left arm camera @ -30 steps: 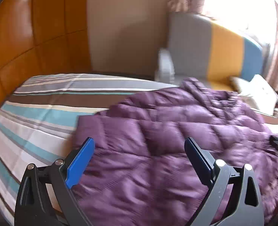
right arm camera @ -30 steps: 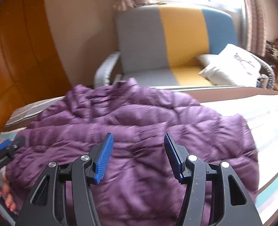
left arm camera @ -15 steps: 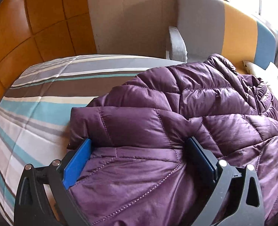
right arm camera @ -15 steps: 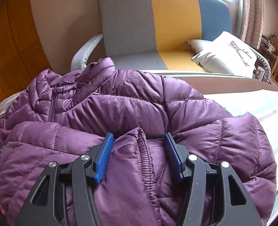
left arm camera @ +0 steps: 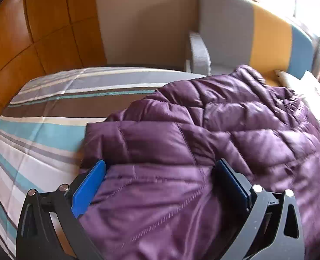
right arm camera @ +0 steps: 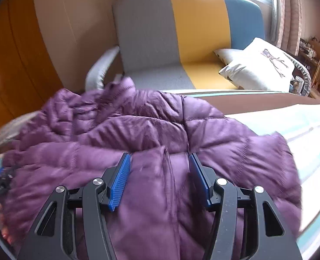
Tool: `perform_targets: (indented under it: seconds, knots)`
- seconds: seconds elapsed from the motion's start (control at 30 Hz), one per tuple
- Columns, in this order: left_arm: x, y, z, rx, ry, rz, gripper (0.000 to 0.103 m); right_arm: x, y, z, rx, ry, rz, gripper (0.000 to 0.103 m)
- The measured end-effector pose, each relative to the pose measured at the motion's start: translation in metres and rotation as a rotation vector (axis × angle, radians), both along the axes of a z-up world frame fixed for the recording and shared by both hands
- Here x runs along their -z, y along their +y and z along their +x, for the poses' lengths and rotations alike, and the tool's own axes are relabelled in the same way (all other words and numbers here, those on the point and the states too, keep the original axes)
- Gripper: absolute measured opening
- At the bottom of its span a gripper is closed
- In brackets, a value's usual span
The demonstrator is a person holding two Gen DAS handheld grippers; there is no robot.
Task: Fold large clothes
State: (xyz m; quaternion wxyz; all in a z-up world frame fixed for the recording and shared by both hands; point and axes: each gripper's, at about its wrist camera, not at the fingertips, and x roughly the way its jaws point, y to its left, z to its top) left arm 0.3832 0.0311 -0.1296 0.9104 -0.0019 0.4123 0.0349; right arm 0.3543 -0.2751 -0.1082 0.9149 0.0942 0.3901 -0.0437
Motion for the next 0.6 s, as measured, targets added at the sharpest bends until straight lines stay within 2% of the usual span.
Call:
perform_targets:
  seconds: [0.07, 0.23, 0.3, 0.47, 0.6]
  knots:
    - [-0.005, 0.002, -0.016, 0.031, -0.012, -0.015, 0.101, -0.01, -0.004, -0.025, -0.027, 0.001, 0.042, 0.064]
    - [-0.016, 0.007, -0.075, 0.148, -0.038, -0.035, 0.101, -0.021, -0.021, -0.089, -0.068, 0.008, 0.091, 0.064]
    - [-0.016, 0.013, -0.103, 0.186, -0.028, -0.073, 0.101, -0.02, -0.032, -0.118, -0.078, 0.019, 0.115, 0.064]
    - [-0.013, 0.035, -0.161, 0.198, -0.021, -0.141, 0.101, -0.015, -0.051, -0.182, -0.091, 0.034, 0.12, 0.064]
    - [-0.007, 0.054, -0.2, 0.19, -0.017, -0.15, 0.101, -0.009, -0.07, -0.233, -0.082, 0.053, 0.132, 0.064]
